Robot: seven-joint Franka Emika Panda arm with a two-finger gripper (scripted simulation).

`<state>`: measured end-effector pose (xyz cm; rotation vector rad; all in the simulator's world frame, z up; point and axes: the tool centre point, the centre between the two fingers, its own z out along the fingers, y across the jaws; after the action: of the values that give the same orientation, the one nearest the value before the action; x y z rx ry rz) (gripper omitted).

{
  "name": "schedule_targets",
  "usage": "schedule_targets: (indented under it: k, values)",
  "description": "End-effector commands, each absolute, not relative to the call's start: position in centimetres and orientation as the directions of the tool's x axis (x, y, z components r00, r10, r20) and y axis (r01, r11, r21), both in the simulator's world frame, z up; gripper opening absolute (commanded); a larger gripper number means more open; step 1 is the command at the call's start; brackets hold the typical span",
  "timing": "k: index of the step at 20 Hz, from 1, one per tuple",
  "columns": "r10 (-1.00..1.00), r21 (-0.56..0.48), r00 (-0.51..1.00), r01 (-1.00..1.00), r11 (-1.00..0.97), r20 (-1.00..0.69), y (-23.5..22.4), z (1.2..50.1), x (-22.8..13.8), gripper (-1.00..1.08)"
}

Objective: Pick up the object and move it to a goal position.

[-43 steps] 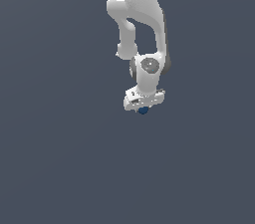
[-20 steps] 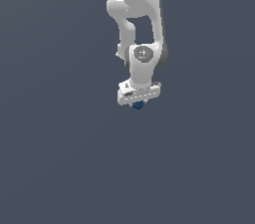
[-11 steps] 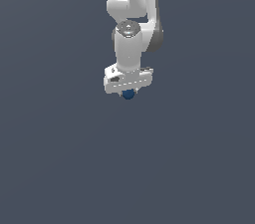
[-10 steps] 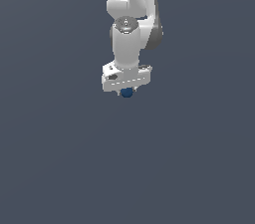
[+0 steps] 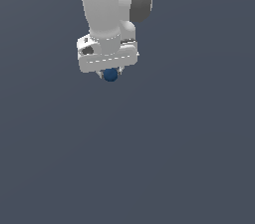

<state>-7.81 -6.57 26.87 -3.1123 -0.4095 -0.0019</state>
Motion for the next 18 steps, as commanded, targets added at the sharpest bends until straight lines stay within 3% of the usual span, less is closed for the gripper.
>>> schedule_targets:
  k: [1, 10, 18]
  values:
    - [0.259, -0.002, 0.966, 0.259, -0.966, 0.001, -7.9, 29.0, -7.8, -1.0]
    - [0.259, 0.0, 0.966, 0.259, -0.966, 0.0, -10.9, 33.8, -7.6, -1.0]
    - [0.259, 0.0, 0.966, 0.259, -0.966, 0.0, -11.4, 34.5, -7.4, -1.0]
